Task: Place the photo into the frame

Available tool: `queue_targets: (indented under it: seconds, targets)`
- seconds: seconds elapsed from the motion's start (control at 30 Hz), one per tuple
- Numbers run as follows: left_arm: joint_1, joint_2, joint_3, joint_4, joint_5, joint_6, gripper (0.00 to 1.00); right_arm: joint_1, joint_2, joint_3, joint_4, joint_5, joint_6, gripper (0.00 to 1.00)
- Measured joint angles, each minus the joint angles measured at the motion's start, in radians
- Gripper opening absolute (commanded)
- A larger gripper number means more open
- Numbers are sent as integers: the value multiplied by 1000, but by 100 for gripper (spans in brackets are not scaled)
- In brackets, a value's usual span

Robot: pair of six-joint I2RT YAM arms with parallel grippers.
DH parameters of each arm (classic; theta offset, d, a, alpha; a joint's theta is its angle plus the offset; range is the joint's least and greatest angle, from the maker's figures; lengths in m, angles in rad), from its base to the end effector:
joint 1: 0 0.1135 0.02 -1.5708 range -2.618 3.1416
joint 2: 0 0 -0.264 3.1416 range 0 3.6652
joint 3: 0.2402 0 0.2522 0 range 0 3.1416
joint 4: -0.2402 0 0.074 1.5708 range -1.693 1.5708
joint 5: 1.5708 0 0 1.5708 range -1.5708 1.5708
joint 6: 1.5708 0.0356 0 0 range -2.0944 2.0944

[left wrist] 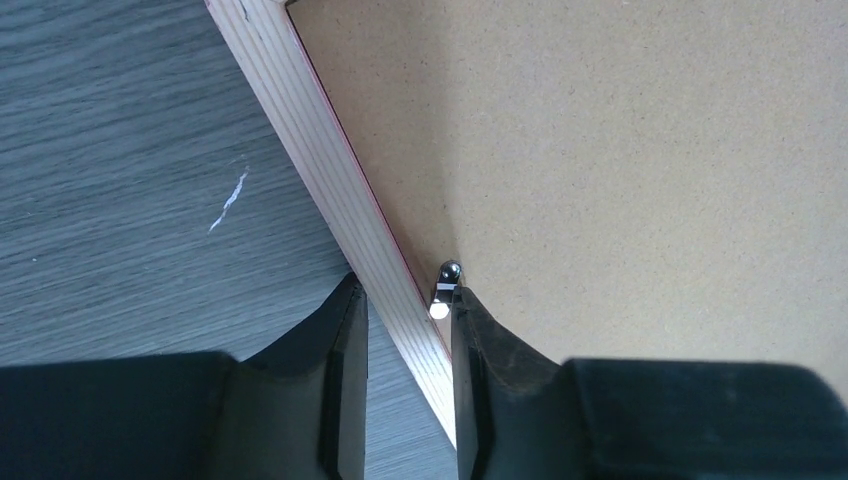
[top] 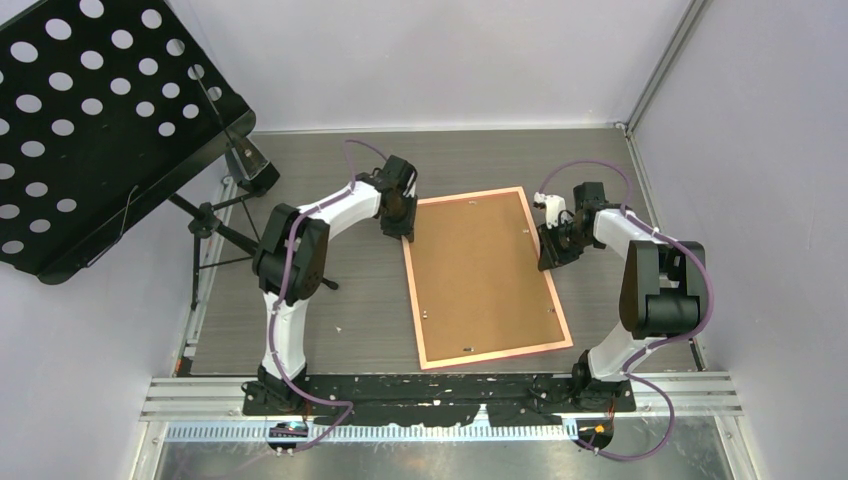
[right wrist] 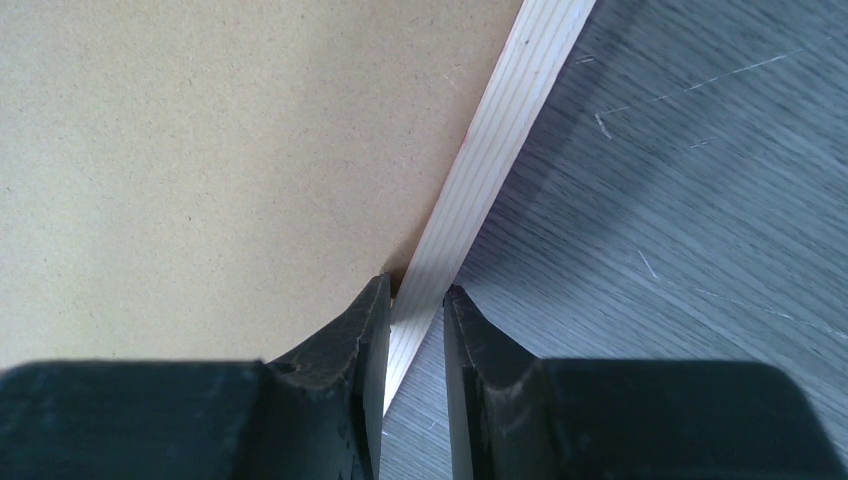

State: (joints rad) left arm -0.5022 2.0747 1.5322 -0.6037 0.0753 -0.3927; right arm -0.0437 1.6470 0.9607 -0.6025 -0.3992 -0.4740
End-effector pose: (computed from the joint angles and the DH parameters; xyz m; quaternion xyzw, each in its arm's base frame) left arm 0.3785 -0.2109 0.1698 0.0614 0.9750 -0.1243 0.1739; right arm 0.2977 0.0008 0.1653 -0.2344 0.9421 0.1545 0.1834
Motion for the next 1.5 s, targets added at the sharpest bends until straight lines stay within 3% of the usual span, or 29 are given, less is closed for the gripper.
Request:
queue_targets:
  seconds: [0.13, 0.4, 0.63, 0.93, 1.5]
  targets:
    - [0, -2, 0, 2, -2, 9, 20, -5, 0, 0, -3, -3, -3, 5]
    - [0, -2, -2, 7, 0, 23, 0, -6, 0, 0, -6, -6, -6, 5]
    - [0, -2, -2, 7, 6, 60, 0, -6, 0, 0, -8, -7, -14, 5]
    - [-2, 0, 23, -31, 3, 117, 41, -6, 0, -1, -10, -10, -21, 5]
    - [-5, 26, 69, -74, -7, 135, 48, -12, -22, -25, -42, -32, -37, 5]
